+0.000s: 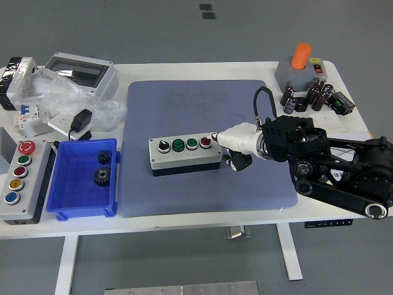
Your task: Pick up the button,place it on the desk,press the button,press the button
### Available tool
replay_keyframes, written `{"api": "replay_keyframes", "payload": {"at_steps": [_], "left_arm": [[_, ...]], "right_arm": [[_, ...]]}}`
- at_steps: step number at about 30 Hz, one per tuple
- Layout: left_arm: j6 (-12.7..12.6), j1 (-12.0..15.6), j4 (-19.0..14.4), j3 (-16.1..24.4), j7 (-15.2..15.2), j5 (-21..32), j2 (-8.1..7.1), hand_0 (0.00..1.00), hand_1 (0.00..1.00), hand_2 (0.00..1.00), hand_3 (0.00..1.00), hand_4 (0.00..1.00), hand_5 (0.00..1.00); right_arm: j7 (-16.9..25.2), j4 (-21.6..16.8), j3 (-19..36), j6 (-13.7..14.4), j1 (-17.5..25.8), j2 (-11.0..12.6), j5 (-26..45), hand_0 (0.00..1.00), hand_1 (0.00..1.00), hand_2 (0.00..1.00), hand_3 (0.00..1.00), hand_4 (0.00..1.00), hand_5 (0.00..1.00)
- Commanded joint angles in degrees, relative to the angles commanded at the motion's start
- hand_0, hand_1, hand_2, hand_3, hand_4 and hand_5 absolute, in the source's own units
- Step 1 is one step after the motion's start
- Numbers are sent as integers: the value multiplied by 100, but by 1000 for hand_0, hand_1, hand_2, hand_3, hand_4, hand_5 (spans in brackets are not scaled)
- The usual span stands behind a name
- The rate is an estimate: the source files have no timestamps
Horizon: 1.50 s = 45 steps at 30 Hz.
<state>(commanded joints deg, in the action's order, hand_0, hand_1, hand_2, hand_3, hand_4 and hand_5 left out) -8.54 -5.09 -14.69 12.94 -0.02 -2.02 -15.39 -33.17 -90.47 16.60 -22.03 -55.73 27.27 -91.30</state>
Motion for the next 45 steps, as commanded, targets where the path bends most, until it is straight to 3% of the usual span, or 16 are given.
{"api": "replay_keyframes", "payload": {"at_steps": [6,15,20,25,31,32,37,38,43,44,45], "left_arm": [[0,1,1,-15,-6,18,-3,630,632,577,569,526,114],[-1,-1,-3,-95,-45,126,-17,630,632,577,569,526,114],[-1,10,-6,-109,-42,149,-5,630,632,577,569,526,114],[-9,34,-6,-82,-17,126,11,630,632,577,569,526,114],[-19,91,-3,-59,29,64,101,630,632,577,569,526,114],[-19,100,-1,-63,35,62,117,630,632,577,569,526,114],[-23,121,5,-162,35,144,164,630,632,577,569,526,114],[-22,121,6,-194,36,169,170,630,632,577,569,526,114],[3,100,4,-288,114,182,195,630,632,577,569,526,114],[9,95,3,-307,124,187,197,630,632,577,569,526,114],[16,85,2,-327,135,191,199,630,632,577,569,526,114]], "right_arm": [[-68,47,-210,-54,5,-38,-108,538,492,303,998,247,2],[25,-127,-201,170,-3,3,-240,532,488,299,998,248,2],[502,-372,328,656,169,249,280,527,482,295,998,249,7],[1158,-435,1004,1372,571,454,885,527,482,295,998,249,7],[2051,27,1923,2551,1331,207,1037,538,474,288,998,254,19],[2189,107,2070,2717,1456,140,1083,568,517,483,998,692,274],[2951,334,2884,3535,2156,-114,1565,568,517,483,998,692,274],[3133,348,3072,3709,2323,-135,1695,712,701,748,980,893,543],[3770,365,3735,4250,2939,-157,2066,712,701,748,980,893,543],[3846,366,3822,4289,3025,-162,2094,828,797,853,968,955,719],[3919,366,3924,4324,3127,-173,2115,828,797,853,968,955,719]]}}
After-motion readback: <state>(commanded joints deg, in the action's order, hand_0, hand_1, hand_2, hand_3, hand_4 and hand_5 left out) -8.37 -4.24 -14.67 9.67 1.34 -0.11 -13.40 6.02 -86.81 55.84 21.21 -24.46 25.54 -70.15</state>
